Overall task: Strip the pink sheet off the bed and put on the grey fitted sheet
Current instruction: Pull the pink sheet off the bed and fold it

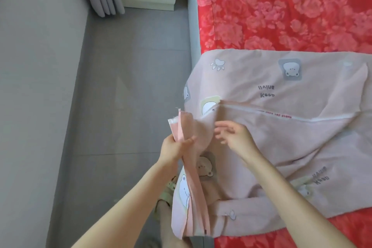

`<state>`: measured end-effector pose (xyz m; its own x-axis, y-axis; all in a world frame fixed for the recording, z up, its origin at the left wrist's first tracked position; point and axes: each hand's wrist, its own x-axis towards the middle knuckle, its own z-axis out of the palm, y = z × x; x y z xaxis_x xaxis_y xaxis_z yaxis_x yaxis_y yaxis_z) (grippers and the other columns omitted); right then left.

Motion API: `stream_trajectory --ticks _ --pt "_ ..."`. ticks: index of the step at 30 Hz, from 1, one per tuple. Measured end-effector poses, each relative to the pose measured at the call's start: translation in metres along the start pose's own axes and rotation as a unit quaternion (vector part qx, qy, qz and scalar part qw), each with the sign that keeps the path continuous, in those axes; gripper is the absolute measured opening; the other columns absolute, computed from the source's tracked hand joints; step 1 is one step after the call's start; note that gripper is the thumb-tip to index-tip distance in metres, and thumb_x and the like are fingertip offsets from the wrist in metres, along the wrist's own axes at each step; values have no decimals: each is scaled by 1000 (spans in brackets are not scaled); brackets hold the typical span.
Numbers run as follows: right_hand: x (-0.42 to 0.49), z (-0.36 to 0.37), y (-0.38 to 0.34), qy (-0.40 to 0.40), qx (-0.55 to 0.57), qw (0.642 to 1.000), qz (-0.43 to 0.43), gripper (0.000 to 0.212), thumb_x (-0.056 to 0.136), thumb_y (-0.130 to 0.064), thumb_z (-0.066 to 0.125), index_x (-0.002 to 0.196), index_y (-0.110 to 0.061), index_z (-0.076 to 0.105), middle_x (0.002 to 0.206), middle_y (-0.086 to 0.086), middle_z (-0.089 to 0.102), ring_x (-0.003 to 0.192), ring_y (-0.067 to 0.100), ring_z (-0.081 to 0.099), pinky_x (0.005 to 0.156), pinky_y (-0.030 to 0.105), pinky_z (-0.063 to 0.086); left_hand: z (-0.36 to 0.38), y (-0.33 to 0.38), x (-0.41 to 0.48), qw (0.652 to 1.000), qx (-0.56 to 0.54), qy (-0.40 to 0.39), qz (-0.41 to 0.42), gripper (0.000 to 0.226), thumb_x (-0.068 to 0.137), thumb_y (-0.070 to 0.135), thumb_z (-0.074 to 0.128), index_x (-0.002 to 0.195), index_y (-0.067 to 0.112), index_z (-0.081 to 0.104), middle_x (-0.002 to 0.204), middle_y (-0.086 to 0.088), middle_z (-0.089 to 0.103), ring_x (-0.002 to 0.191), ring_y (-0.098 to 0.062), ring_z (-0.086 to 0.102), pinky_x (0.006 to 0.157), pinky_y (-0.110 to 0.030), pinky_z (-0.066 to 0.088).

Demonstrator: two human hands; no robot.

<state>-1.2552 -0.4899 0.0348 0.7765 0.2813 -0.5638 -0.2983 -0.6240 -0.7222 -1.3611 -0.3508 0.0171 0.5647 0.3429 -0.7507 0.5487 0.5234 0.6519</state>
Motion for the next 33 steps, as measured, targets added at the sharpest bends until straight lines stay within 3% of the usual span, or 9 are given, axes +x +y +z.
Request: stream_trajectory --ticks 4,10,15,18,21,23,25,29,33 --pt "77 -33 9 121 -287 949 -48 49 83 2 51 130 -13 54 127 8 60 115 30 55 93 34 41 -22 12 41 994 -77 53 -50 15 83 10 69 97 7 67 92 -10 72 83 -25 68 75 -35 56" --pt "173 -58 22 81 -527 846 -17 66 82 -7 56 143 -17 34 145 6 42 129 31 41 104 42 34 -55 29 90 998 -17 61 -19 5 84 14 70 80 15 68 69 5 69 61 -10 63 56 -22 46" --pt "195 -72 50 34 -626 775 83 39 88 -26 55 127 -25 49 127 4 56 118 24 51 105 43 23 -79 37 110 999 -5 40 -35 6 87 11 65 87 12 70 80 -2 70 72 -17 63 68 -30 49" --pt "173 -92 52 45 -615 786 43 22 91 -38 56 108 -27 64 109 4 66 110 25 56 92 35 28 -96 49 109 1000 17 -3 -12 12 89 7 61 90 14 70 80 0 71 73 -16 64 68 -29 51" --pt "128 -127 20 110 -459 876 -103 32 83 -42 52 93 -19 71 92 5 69 94 28 62 84 40 37 -114 78 100 998 20 -48 29 9 81 9 66 88 14 70 75 4 71 67 -8 66 60 -20 54" --pt "89 -156 -31 89 -345 924 -138 29 78 -47 46 92 -36 69 82 -11 68 78 12 62 74 19 45 -131 112 96 993 7 -89 79 23 63 26 80 80 13 73 77 3 72 69 -6 66 64 -17 54" --pt "71 -184 -82 79 -358 921 -132 8 84 -47 53 83 -53 59 73 -18 63 67 2 57 67 7 44 -143 150 103 986 17 -120 118 39 53 41 86 77 13 72 79 3 71 71 -6 66 69 -17 54" --pt "109 -183 -147 93 -338 927 -131 23 87 -46 62 76 -25 64 52 -11 56 49 1 52 49 12 39 -135 186 159 986 76 -97 111 19 87 25 64 71 18 70 68 11 68 60 0 62 66 -25 52" --pt "181 -144 -147 96 -448 880 -122 19 88 -30 64 96 -14 71 98 13 69 95 32 61 73 35 39 -118 159 227 982 173 -17 73 12 92 21 61 80 19 66 75 3 64 68 -12 57 72 -32 47"
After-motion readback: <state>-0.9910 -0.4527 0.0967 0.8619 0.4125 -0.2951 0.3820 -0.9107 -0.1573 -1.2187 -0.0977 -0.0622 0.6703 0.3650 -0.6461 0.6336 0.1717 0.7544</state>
